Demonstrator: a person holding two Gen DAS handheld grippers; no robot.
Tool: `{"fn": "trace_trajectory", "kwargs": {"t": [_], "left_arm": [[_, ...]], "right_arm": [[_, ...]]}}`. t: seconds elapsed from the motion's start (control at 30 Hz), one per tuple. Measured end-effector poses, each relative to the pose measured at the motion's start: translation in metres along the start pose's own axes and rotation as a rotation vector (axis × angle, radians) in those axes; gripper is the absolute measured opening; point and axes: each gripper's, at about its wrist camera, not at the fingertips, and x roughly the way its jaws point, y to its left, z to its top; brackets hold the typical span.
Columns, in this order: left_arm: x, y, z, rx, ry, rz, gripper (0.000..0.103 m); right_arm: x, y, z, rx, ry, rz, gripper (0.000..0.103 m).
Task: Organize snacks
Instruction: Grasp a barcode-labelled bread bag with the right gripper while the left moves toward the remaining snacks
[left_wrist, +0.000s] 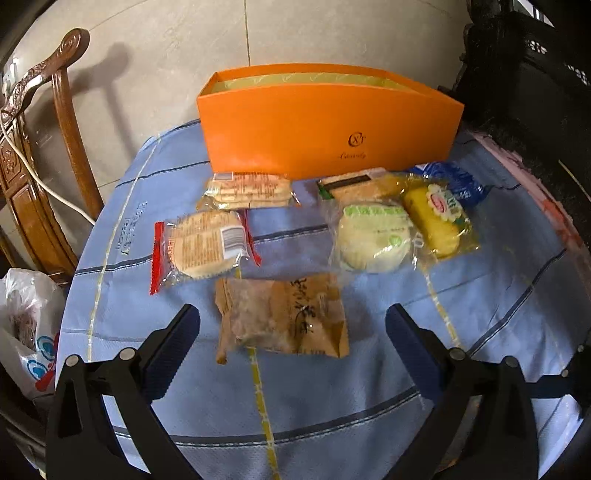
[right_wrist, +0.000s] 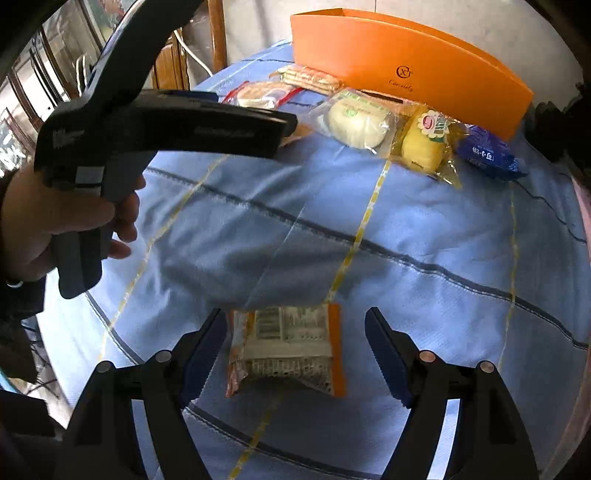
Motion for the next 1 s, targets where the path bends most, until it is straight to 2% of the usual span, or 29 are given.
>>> {"fn": "trace_trajectory", "kwargs": {"t": [0.1, 0.13, 0.17, 0.2, 0.23, 0.27, 0.37, 0.53, 0.57, 0.67, 0.77, 0.8, 0.83, 0.87, 0.93, 1.0], "left_arm": [[0.013, -0.002, -0.003, 0.013, 0.021, 0.012, 0.098], [0.017, -0.004, -0.005, 0.022, 0.033, 0.01, 0.095], [0.019, -0.006, -0.008, 0.038, 0.041, 0.022, 0.072], [0.018, -0.007, -0.008, 0.048, 0.025, 0.038, 0.06], [0.016, -0.005, -0.006, 0.046, 0.0, 0.021, 0.054], [0.017, -0.004, -0.005, 0.044, 0.0, 0.011, 0.053], [0.016, -0.007, 0.0, 0.07, -0.014, -0.009, 0.044], [0.009, -0.003, 0.001, 0.044, -0.029, -0.051, 0.035], [0.004, 0.0, 0.002, 0.028, -0.042, -0.057, 0.001], [-0.005, 0.007, 0.002, 0.006, -0.043, -0.07, 0.001], [-0.004, 0.006, -0.002, 0.031, -0.014, -0.071, 0.004], [-0.004, 0.005, -0.002, 0.03, -0.013, -0.072, 0.022], [-0.005, 0.003, -0.002, 0.025, -0.01, -0.076, 0.048], [-0.005, 0.0, -0.001, 0.016, -0.013, -0.066, 0.096], [-0.003, -0.006, 0.0, 0.013, -0.037, -0.065, 0.099], [0.004, -0.017, -0.001, 0.056, -0.048, -0.049, 0.099]], "right_arm": [[0.014, 0.005, -0.007, -0.002, 0.042, -0.021, 0.08], [0.02, 0.007, -0.011, -0.001, 0.069, -0.028, 0.082], [0.019, 0.011, -0.013, -0.02, 0.06, -0.041, 0.08], [0.019, 0.013, -0.014, -0.038, 0.059, -0.053, 0.073], [0.016, 0.015, -0.014, -0.048, 0.052, -0.044, 0.057], [0.012, 0.016, -0.013, -0.058, 0.047, -0.046, 0.054], [0.01, 0.019, -0.013, -0.083, 0.05, -0.052, 0.052], [-0.003, 0.015, -0.012, -0.061, 0.027, -0.031, 0.052], [-0.008, 0.014, -0.01, -0.059, 0.016, -0.03, 0.052], [-0.02, 0.005, -0.004, -0.04, -0.011, -0.026, 0.052], [-0.025, -0.003, 0.0, -0.005, -0.019, -0.024, 0.052], [-0.026, -0.006, 0.001, 0.005, -0.021, -0.022, 0.052], [-0.026, -0.01, 0.002, 0.017, -0.016, -0.02, 0.052], [-0.025, -0.01, 0.003, 0.023, -0.013, -0.017, 0.052], [-0.025, -0.004, -0.003, 0.02, -0.006, -0.015, 0.052], [-0.02, 0.002, -0.005, 0.016, -0.003, -0.012, 0.052]]}}
